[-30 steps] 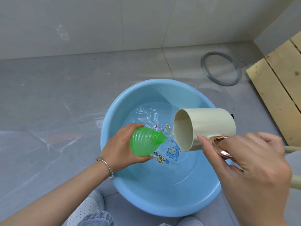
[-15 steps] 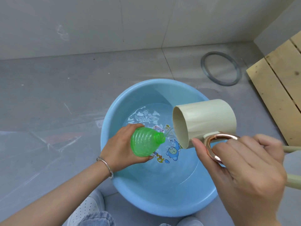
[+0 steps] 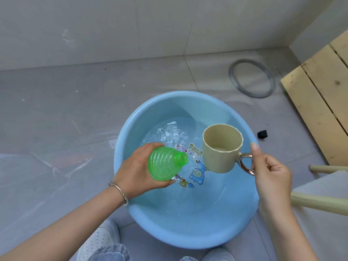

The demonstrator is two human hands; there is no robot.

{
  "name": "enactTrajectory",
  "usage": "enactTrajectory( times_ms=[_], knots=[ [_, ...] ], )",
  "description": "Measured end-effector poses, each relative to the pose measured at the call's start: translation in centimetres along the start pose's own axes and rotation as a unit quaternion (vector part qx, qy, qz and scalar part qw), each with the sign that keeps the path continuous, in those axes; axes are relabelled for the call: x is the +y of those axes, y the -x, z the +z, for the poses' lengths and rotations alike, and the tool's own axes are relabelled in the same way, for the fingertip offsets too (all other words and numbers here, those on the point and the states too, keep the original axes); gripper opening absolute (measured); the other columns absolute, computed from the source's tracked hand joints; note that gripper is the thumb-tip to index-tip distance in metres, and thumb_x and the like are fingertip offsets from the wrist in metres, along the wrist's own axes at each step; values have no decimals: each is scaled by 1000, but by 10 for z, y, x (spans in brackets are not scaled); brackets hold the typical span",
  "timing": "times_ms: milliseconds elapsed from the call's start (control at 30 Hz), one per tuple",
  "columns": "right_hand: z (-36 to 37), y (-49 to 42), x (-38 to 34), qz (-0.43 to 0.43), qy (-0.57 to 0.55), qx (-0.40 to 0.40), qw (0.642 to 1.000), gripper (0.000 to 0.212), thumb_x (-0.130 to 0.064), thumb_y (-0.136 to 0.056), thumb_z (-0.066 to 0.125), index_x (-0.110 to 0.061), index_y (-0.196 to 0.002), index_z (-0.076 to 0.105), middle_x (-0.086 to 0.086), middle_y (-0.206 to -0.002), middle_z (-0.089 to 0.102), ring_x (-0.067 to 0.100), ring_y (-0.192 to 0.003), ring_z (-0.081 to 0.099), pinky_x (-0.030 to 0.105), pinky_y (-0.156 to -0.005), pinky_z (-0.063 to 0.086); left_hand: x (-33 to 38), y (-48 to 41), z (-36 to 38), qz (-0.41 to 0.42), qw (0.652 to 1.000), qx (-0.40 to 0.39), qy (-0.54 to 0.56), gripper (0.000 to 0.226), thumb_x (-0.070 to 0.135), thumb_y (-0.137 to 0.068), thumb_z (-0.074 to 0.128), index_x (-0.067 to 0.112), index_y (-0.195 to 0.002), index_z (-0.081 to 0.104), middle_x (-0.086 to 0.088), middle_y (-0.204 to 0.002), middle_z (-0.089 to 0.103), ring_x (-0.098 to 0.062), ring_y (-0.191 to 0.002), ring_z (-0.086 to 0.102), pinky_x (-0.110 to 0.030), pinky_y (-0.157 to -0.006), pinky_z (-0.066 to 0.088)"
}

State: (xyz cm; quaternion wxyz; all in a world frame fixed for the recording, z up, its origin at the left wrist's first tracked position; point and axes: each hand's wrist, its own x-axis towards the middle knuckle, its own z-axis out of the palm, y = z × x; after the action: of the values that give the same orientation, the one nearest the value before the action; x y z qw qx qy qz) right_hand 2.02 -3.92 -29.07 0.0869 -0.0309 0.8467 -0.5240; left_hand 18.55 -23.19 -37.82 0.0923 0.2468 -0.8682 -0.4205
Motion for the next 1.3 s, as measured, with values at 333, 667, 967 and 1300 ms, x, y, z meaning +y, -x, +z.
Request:
enactTrajectory(
  times_ms=[333, 667, 967, 1300],
  knots=[
    [31, -14, 72, -309, 424, -35, 851, 26, -29, -90, 44, -20, -67, 52, -4, -58, 52, 25, -60, 53, 32, -74, 25, 3, -4, -12, -17, 996, 16, 84, 84, 68, -45, 78, 36, -117, 51, 20, -114, 59, 2, -109, 56, -17, -96, 42],
    [71, 10, 97, -409, 477, -80, 774, 25, -26, -86, 42, -18, -68, 57, -2, -64, 59, 23, -66, 61, 34, -80, 31, 13, -13, -34, -23, 989, 61, 132, 75, 55, -45, 85, 31, -110, 55, 23, -103, 63, 5, -94, 61, -2, -79, 40],
    [86, 50, 83, -371, 364, -228, 823, 23, -34, -87, 45, -22, -73, 59, -11, -68, 60, 15, -70, 58, 28, -83, 28, 12, -14, -34, -24, 990, 64, 121, 79, 59, -46, 82, 27, -113, 55, 19, -105, 63, 3, -97, 60, -7, -83, 41],
    [46, 29, 58, 35, -65, -236, 969, 36, -12, -93, 58, -1, -61, 48, -12, -54, 52, -2, -63, 54, 20, -72, 37, 12, -13, -32, -30, 987, 78, 134, 76, 59, -45, 83, 33, -111, 54, 22, -102, 63, 3, -95, 61, -5, -81, 42]
  ],
)
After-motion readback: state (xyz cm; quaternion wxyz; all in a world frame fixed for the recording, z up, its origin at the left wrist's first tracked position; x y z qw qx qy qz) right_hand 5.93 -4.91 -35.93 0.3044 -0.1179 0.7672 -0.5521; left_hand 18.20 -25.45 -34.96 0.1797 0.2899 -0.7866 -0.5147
